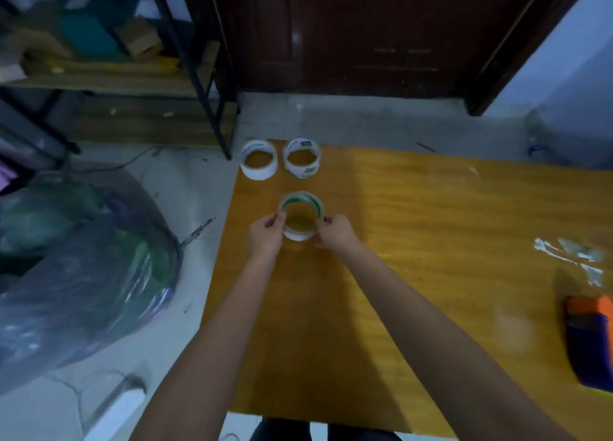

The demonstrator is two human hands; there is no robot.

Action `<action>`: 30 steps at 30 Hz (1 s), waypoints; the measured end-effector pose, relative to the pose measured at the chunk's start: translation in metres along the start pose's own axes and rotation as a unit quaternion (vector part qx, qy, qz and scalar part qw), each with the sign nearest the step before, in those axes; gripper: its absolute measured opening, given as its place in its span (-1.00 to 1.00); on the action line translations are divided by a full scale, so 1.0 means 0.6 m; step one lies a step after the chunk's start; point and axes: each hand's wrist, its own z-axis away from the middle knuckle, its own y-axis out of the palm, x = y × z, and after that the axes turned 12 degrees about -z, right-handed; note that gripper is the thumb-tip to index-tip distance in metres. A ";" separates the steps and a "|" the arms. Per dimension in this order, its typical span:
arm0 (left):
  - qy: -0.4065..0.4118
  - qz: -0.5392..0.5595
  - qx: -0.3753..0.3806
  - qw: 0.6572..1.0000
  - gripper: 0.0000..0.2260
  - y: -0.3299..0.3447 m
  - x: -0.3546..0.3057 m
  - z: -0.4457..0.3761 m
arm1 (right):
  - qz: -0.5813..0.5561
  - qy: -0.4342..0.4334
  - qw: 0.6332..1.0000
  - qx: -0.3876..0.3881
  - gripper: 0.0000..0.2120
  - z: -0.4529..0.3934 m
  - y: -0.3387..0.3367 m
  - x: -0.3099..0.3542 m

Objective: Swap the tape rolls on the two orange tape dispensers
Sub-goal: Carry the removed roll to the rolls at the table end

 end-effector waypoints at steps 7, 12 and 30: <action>0.044 -0.056 0.030 0.997 -0.72 -0.021 -0.006 -0.058 | 0.014 0.022 0.999 -0.048 -0.73 -0.032 0.045 0.010; 0.042 -0.033 0.068 0.996 -0.70 -0.027 -0.006 -0.081 | 0.044 0.014 0.997 -0.057 -0.73 -0.050 0.044 0.016; 0.426 -0.566 -0.023 0.705 -0.38 -0.018 0.080 -0.013 | 0.396 -0.144 0.901 -0.105 -0.75 -0.191 0.010 0.113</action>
